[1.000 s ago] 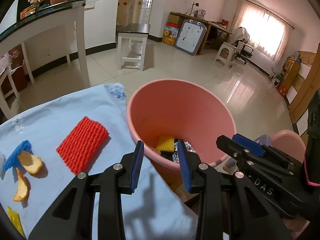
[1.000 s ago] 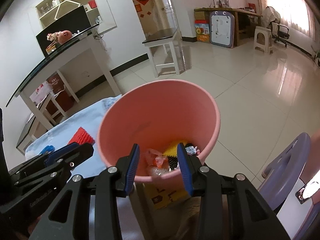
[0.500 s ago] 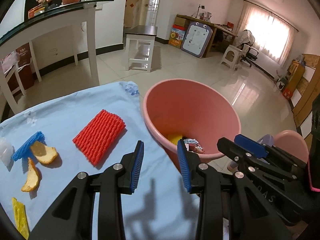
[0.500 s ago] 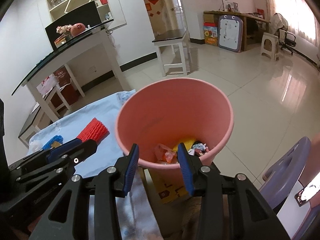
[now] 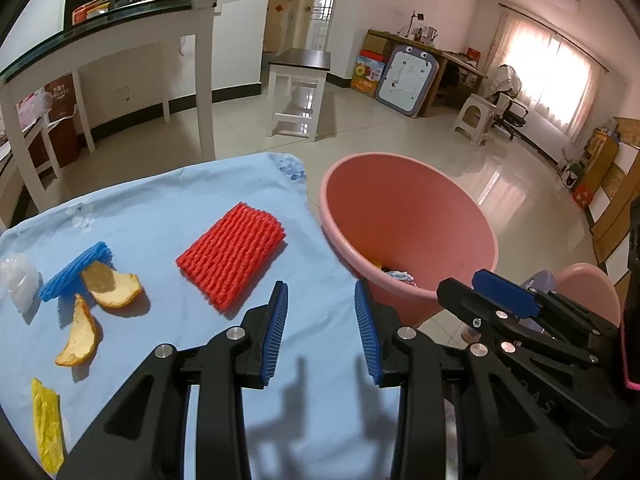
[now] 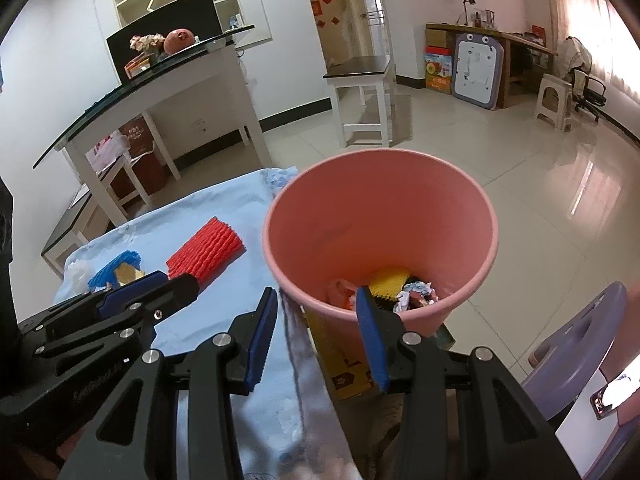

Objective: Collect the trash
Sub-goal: 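Move both open grippers back over the remaining trash on the table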

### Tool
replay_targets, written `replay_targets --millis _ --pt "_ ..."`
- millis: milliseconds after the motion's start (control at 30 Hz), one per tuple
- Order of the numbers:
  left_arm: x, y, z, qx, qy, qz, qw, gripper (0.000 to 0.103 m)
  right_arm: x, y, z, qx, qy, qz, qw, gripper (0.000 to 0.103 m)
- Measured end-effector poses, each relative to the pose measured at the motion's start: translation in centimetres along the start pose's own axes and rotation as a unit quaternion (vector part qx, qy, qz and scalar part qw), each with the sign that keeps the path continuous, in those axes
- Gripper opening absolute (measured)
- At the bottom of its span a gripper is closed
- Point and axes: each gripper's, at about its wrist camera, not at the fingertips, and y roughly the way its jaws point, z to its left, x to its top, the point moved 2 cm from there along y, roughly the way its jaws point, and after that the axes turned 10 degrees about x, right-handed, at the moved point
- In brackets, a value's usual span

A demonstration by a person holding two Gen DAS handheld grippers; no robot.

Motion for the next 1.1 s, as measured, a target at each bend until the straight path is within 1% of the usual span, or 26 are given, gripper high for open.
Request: replay_targets --millis 333,700,1100 --pt "-0.4 0.0 1.2 0.013 -0.007 0.006 0.9999 0.035 -0.5 0.7 1.4 0.009 -0.013 0.010 1.000 0.041" --pt "-0.8 0.1 1.8 0.020 -0.008 0.015 0.9997 0.035 -0.5 1.5 1.9 0.023 -0.013 0.016 1.000 0.043" --pt "-1.4 1.3 4.1 0.034 -0.021 0.038 0.9985 0.035 -0.5 2.8 2.6 0.045 -0.008 0.028 0.999 0.044"
